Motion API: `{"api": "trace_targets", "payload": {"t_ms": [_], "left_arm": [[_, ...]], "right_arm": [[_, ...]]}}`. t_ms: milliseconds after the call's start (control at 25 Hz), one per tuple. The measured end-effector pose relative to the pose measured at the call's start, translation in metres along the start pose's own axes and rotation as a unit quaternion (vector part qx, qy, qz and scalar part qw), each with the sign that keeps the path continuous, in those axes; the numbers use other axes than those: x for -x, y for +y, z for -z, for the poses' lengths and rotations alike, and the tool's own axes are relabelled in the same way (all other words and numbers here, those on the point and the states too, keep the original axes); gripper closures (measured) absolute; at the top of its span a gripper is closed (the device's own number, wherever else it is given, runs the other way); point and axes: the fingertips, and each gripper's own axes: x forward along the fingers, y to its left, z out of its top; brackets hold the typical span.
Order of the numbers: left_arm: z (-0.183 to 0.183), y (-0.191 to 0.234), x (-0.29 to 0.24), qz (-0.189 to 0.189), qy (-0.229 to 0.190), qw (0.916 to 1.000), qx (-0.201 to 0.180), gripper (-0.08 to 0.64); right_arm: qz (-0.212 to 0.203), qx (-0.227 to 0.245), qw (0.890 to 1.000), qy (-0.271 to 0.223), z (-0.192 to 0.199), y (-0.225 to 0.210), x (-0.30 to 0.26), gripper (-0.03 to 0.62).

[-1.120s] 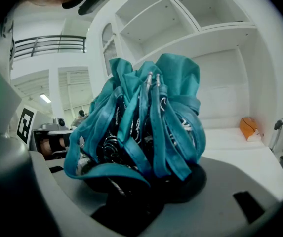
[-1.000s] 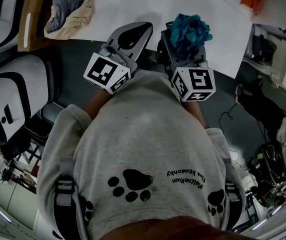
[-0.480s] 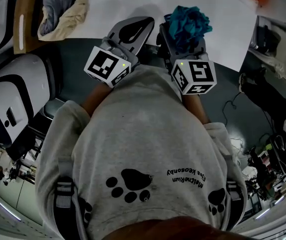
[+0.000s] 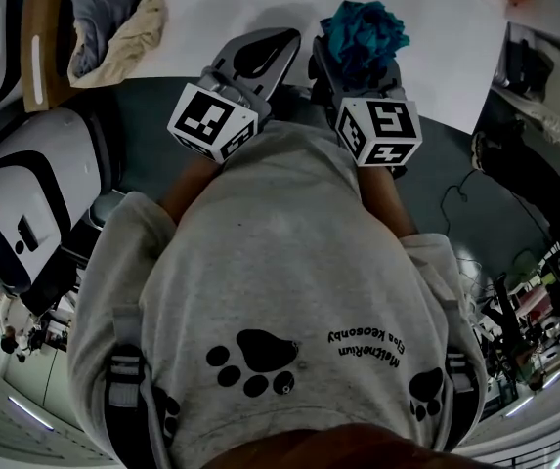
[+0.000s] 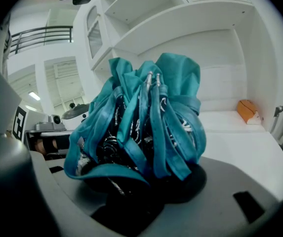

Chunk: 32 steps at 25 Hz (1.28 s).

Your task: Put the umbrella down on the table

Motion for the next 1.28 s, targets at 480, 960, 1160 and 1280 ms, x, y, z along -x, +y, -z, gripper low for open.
{"api": "trace_targets", "payload": {"t_ms": [480,960,1160,1280], "left_arm": [[0.015,0.021,-0.019,0.002,0.026,0.9996,0.012,0.543],[0.015,0.044,-0.033,-0.002,0.035,0.999,0.027,0.543],[0.018,0.052,-0.035,-0.001,0.043,0.9984,0.036,0.543],[0.018,0.056,-0.036,-0.001,0.044,0.9983,0.039,0.543]], "right_arm": [[-0.009,-0.033,0.998,0.052,0.026,-0.009,-0.038,0.33],[-0.012,-0.081,0.992,0.095,0.04,-0.023,-0.075,0.33],[-0.01,-0.113,0.988,0.102,0.042,-0.03,-0.09,0.33],[-0.007,-0.124,0.986,0.11,0.043,-0.034,-0.099,0.33]]}}
